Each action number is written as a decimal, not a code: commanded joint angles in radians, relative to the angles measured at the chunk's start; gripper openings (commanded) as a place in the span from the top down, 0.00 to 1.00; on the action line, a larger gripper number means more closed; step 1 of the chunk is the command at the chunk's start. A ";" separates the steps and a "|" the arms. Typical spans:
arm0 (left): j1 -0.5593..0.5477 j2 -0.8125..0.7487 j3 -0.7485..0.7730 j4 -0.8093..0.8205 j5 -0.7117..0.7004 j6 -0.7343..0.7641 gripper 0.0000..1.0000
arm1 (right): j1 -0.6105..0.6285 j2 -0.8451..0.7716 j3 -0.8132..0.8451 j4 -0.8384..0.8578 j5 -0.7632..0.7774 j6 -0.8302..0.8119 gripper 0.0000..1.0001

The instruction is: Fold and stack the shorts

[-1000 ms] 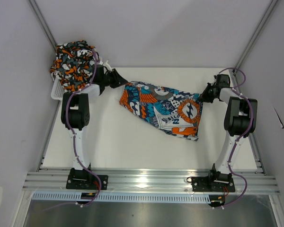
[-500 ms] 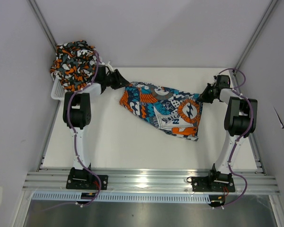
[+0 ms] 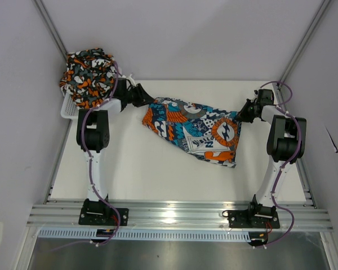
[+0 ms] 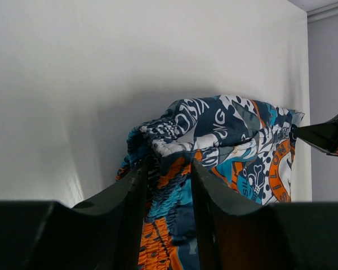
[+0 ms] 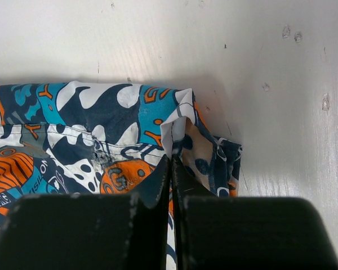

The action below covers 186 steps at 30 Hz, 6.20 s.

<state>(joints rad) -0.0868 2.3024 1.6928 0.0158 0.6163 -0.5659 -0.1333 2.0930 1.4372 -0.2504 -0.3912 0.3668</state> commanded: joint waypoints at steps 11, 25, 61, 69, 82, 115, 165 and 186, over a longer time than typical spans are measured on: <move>-0.001 0.006 0.047 0.062 0.076 -0.017 1.00 | -0.029 -0.047 -0.053 0.088 -0.043 0.037 1.00; 0.047 -0.047 -0.018 0.141 0.096 -0.104 1.00 | -0.098 -0.120 -0.110 0.191 -0.126 0.118 1.00; 0.041 -0.085 0.052 -0.085 -0.119 -0.014 0.01 | -0.072 -0.097 0.109 -0.038 0.060 0.075 0.34; 0.027 -0.235 -0.185 0.016 -0.142 -0.008 0.01 | 0.118 -0.232 0.019 -0.049 0.025 0.053 0.57; -0.004 -0.086 -0.024 -0.003 -0.105 -0.038 0.01 | 0.397 -0.085 0.034 0.256 -0.262 0.291 0.98; -0.174 0.102 0.389 -0.745 -0.724 0.080 0.13 | 0.593 0.361 0.669 -0.584 0.121 -0.005 0.85; -0.191 -0.919 -1.154 0.322 -0.222 -0.183 0.01 | 0.752 -0.119 -0.170 0.097 -0.226 0.110 0.66; -0.311 -0.758 -1.015 0.233 -0.424 -0.266 0.01 | 0.716 -0.022 -0.153 -0.001 -0.080 0.084 0.77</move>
<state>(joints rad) -0.3908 1.5326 0.6132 0.2642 0.2428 -0.8276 0.6010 2.0518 1.3106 -0.2710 -0.5098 0.4618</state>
